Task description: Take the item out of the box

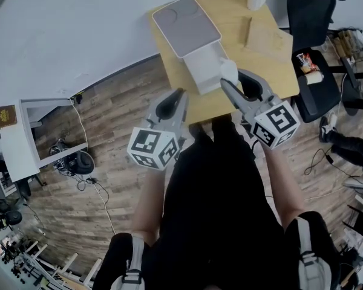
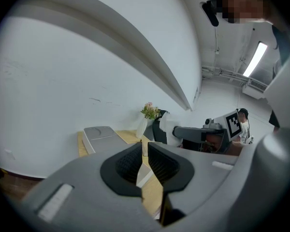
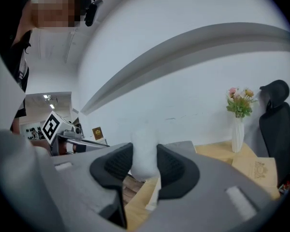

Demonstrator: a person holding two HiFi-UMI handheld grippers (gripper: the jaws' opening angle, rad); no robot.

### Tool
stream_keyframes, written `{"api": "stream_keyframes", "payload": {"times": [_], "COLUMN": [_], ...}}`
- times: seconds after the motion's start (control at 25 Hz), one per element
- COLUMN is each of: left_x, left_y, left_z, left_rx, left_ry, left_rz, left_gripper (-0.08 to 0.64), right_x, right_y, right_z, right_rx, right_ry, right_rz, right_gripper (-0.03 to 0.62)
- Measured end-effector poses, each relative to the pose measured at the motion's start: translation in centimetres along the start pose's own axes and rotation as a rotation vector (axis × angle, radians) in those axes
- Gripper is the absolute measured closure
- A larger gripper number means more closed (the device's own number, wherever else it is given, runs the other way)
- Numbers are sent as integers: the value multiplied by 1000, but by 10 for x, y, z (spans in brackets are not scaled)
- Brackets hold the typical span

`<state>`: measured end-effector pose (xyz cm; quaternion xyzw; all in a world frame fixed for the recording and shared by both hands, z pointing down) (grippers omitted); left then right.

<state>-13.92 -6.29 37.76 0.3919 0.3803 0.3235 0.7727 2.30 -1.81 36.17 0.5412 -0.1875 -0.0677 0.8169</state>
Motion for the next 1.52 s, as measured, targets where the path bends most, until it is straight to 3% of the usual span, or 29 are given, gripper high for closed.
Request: {"api": "stream_keyframes", "payload": {"times": [0.24, 0.64, 1.52], "left_x": [-2, 0, 16], "left_y": [2, 1, -2], "left_z": [-10, -11, 11], "left_rx": [7, 13, -7], "left_ry": [-17, -21, -12], "left_rz": [-4, -9, 3], "left_gripper": [515, 515, 515], "right_x": [-5, -15, 5], "right_y": [1, 7, 8], "right_z": [-7, -9, -23], "right_rx": [16, -1, 8], "right_ry": [-23, -43, -30], "right_rz": [25, -23, -25], "right_gripper": [442, 442, 442]}}
Point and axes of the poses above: the fingertips, and each gripper's own axes: z forward along the fingers, x to its right, y out of its underside, the point moved 4 cm from there along -z, backward along the fingers, and after that the axes turned 7 degrees about -x, right-handed, at the moved point
